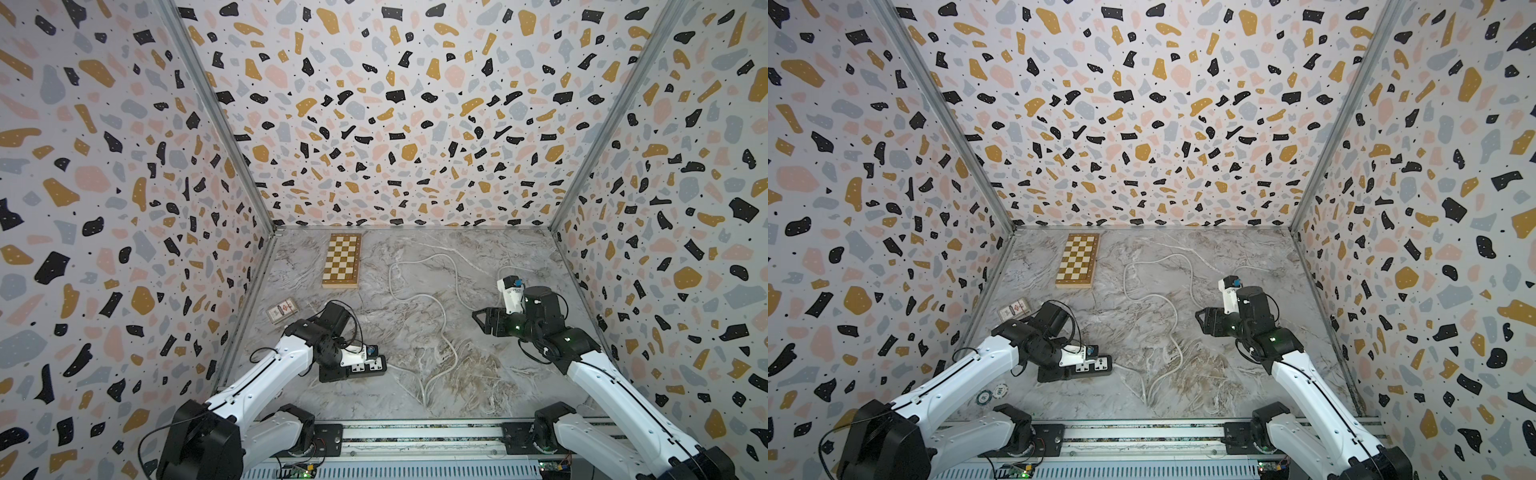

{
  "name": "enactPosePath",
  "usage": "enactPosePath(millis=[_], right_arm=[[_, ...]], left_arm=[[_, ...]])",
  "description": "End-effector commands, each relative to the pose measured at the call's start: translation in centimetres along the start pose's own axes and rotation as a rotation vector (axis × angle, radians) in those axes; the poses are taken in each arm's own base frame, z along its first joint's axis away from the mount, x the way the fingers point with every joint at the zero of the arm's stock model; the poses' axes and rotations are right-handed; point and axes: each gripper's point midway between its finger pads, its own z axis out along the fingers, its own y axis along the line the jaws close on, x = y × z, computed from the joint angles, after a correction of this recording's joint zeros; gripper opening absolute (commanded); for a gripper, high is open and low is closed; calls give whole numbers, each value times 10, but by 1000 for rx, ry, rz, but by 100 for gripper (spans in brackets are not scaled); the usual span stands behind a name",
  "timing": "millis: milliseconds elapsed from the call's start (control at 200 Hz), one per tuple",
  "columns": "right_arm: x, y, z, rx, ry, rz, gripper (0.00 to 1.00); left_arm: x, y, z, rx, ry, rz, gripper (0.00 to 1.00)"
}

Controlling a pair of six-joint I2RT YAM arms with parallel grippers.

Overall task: Unwrap the cord wrapped around the power strip
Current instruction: Place the power strip at the center of the board, then reset both arms

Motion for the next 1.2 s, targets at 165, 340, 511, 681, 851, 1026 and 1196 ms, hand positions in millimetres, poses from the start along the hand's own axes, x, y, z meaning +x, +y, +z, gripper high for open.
enactPosePath(millis=[165,340,511,681,851,1026,1196], right_arm=[[-3,1,0,-9,-22,-3,74],[-4,2,-2,-10,-26,-4,75],[-9,-4,-7,41,-32,-39,76],[-40,-40,-14,203,-82,-24,77],[-66,-111,-20,419,-152,136,77],[-61,-174,-38,666,-316,141,77],[-55,-210,-30,822,-404,-25,78]], left_arm=[[10,-7,14,29,-7,16,31],[11,-7,15,30,-13,4,84],[6,0,3,-10,-36,13,99],[-32,39,-61,-284,-233,-18,99],[-53,129,-140,-821,-507,-324,99],[-4,181,-119,-996,-410,-756,99],[46,201,-91,-1065,-494,-1041,99]])
